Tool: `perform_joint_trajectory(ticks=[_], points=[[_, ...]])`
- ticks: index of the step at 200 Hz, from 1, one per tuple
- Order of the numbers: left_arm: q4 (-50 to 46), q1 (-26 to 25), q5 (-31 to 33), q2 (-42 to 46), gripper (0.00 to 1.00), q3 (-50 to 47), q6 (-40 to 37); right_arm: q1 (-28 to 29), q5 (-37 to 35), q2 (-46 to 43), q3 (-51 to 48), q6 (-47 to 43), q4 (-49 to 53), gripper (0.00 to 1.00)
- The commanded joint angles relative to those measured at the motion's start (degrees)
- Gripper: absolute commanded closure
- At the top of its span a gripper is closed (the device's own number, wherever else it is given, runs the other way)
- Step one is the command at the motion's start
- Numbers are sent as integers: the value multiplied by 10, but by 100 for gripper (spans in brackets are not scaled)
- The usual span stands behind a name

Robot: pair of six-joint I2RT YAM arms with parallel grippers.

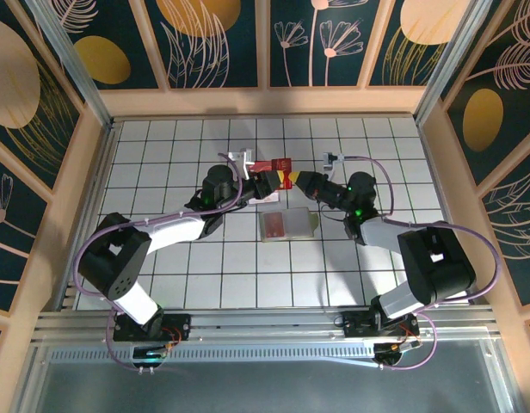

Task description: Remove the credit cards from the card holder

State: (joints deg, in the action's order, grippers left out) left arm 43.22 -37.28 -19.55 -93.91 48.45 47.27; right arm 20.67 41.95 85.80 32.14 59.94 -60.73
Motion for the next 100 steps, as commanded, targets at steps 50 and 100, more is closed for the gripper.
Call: perform_joint_trajectory(ticks=[50,100], points=[[-24,7,-17,11,100,39,-69,9,-9,-14,27,-53,65,93],[-346,15,51,27,100,165,-394,8,-155,-98,87,-205,387,64]])
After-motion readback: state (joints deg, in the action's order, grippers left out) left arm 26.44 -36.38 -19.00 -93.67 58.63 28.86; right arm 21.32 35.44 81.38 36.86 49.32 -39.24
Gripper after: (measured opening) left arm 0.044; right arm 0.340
